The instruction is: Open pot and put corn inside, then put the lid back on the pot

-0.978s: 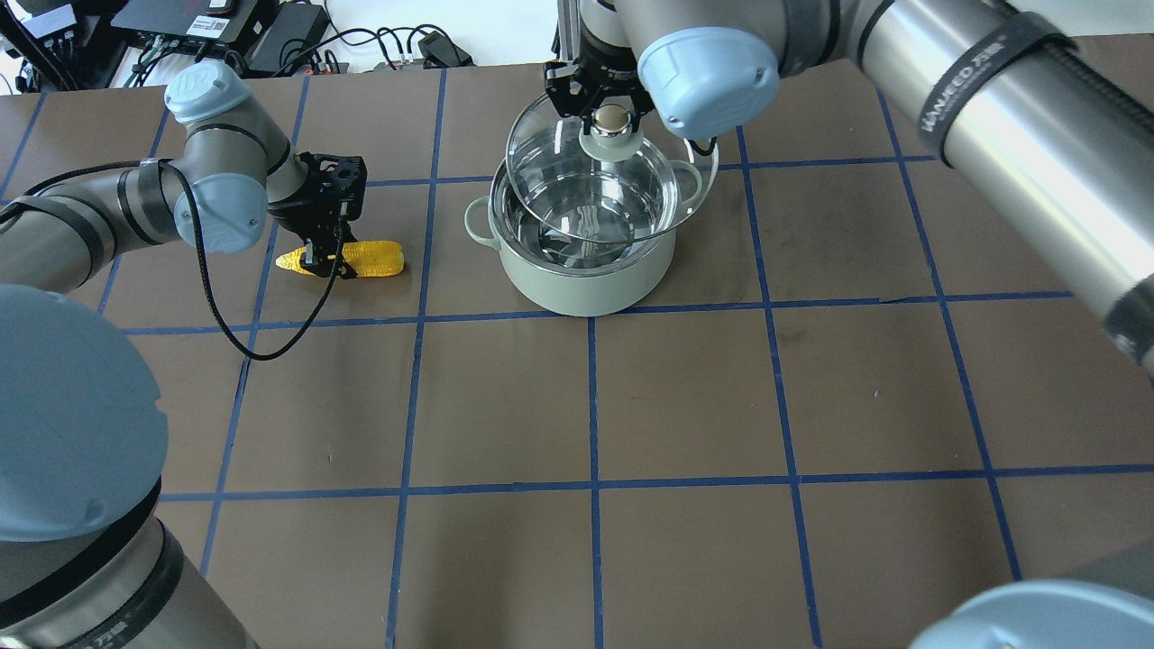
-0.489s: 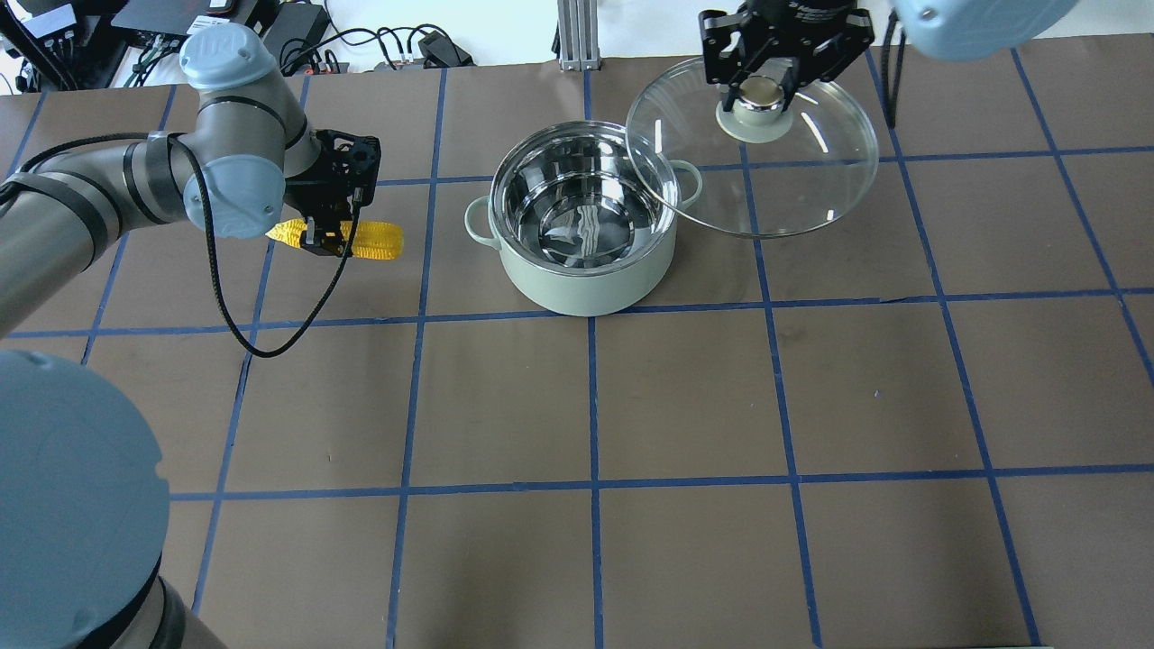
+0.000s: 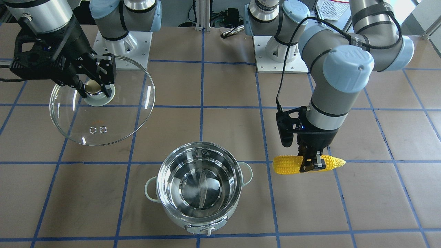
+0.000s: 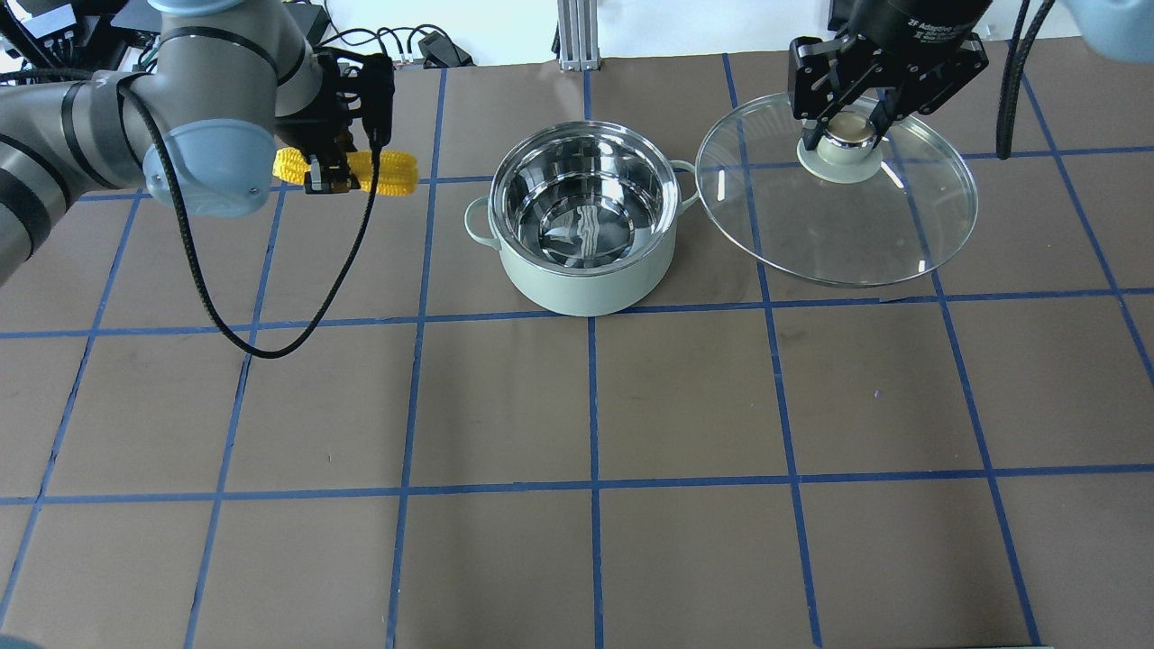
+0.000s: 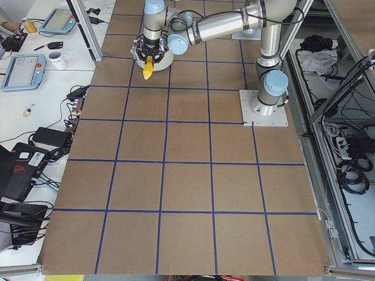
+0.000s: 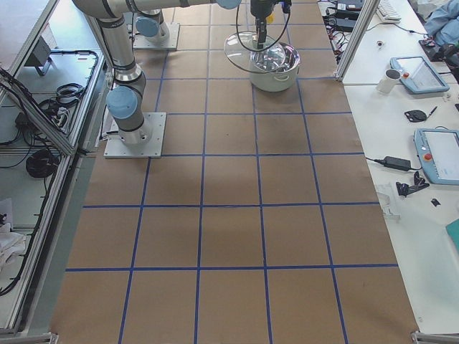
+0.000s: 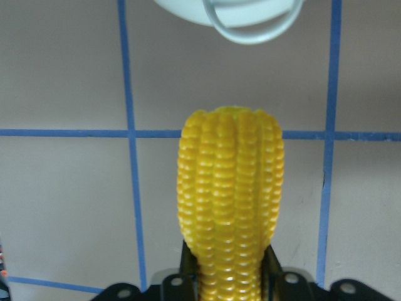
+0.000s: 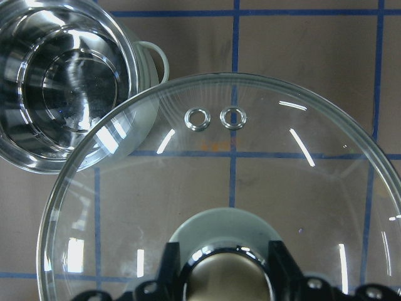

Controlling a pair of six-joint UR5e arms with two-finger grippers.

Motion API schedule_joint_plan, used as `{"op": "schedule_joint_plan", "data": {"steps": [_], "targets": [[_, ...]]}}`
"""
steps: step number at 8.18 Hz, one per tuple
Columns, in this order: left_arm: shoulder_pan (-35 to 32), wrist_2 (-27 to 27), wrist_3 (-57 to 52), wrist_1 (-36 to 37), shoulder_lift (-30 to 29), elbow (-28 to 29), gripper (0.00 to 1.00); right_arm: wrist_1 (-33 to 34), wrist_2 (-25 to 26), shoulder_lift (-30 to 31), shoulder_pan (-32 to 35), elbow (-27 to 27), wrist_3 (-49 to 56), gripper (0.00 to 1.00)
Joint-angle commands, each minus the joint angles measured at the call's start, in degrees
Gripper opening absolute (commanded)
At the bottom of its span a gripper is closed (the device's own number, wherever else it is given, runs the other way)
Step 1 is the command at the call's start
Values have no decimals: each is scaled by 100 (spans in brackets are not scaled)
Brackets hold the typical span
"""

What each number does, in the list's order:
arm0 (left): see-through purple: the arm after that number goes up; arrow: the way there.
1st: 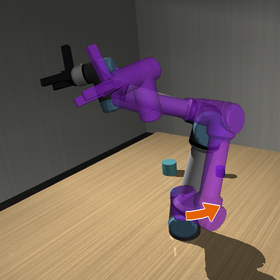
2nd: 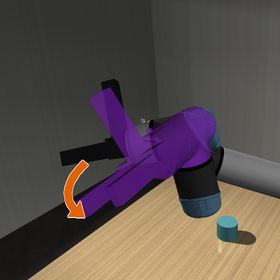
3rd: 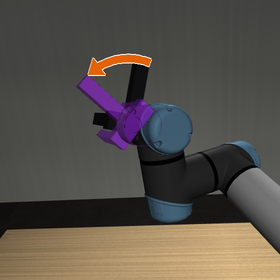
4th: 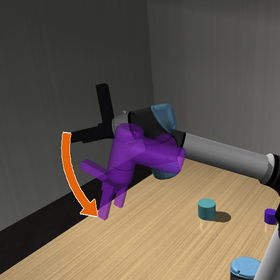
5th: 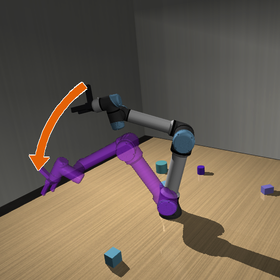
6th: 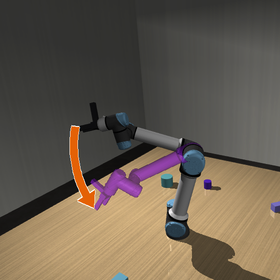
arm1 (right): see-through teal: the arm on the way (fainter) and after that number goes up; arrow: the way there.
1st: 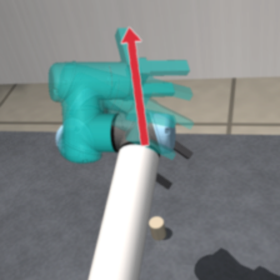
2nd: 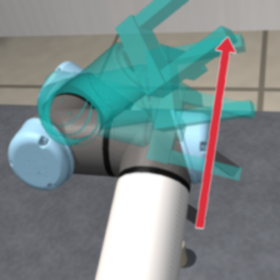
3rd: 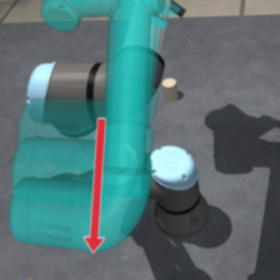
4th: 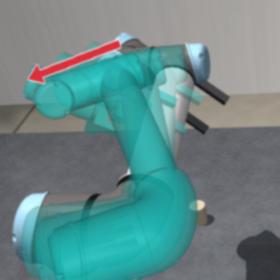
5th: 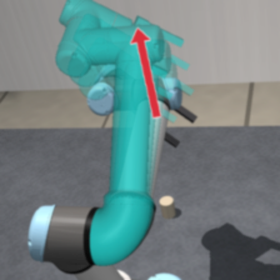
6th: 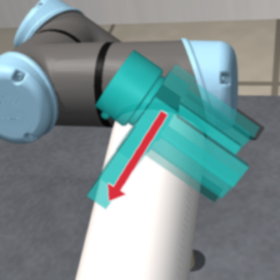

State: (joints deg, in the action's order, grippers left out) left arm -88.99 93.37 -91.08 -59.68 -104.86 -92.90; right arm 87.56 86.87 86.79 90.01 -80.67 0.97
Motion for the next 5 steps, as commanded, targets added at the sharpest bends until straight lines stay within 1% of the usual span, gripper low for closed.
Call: {"op": "schedule_joint_plan", "data": {"steps": [1, 2, 3, 4, 5], "targets": [[-679, -12, 974, 569, 45, 298, 0, 15, 6, 268, -1, -387, -9, 32], [-812, -99, 1204, 989, -69, 298, 0, 15, -12, 311, 17, -431, -53, 32], [-952, -718, 1607, 1246, -165, 298, 0, 24, -12, 338, 17, -501, -71, 32], [-1075, -889, 2046, 1422, -271, 307, 0, 15, -12, 364, 17, -511, -71, 32], [-1277, -899, 2251, 1650, -437, 307, 0, 6, 5, 365, 26, -511, -53, 32]]}}
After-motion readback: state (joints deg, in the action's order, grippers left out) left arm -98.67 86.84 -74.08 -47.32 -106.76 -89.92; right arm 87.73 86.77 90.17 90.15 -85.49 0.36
